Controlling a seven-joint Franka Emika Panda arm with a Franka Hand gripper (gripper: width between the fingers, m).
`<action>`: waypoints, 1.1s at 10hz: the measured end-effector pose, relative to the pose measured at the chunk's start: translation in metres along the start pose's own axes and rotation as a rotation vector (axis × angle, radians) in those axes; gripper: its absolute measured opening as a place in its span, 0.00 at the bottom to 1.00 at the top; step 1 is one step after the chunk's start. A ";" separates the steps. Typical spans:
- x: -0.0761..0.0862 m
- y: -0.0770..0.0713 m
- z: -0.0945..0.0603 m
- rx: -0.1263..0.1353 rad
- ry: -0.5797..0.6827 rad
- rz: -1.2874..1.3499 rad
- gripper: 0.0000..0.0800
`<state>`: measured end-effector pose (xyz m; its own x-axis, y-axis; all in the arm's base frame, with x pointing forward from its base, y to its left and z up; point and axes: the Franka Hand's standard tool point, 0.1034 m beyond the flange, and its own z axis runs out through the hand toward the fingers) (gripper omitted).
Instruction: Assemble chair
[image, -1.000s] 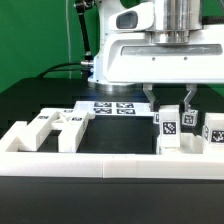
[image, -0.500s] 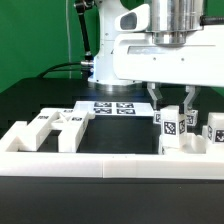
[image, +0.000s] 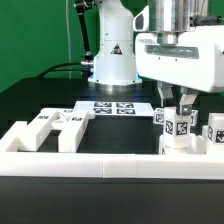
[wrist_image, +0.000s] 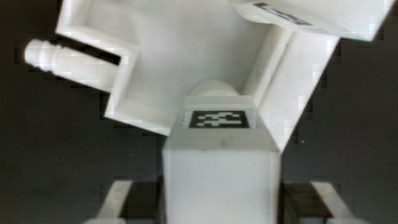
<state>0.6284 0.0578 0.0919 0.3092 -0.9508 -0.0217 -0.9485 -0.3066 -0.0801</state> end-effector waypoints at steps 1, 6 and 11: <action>0.000 0.000 0.000 0.002 0.000 0.014 0.36; -0.003 0.000 0.001 0.002 0.000 -0.064 0.74; -0.005 -0.003 0.000 0.016 0.005 -0.400 0.81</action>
Offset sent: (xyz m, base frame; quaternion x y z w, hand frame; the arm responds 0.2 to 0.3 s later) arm 0.0000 0.0000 0.0000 0.0000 0.0000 0.0000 1.0000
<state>0.6294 0.0635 0.0920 0.6537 -0.7565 0.0192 -0.7519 -0.6522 -0.0967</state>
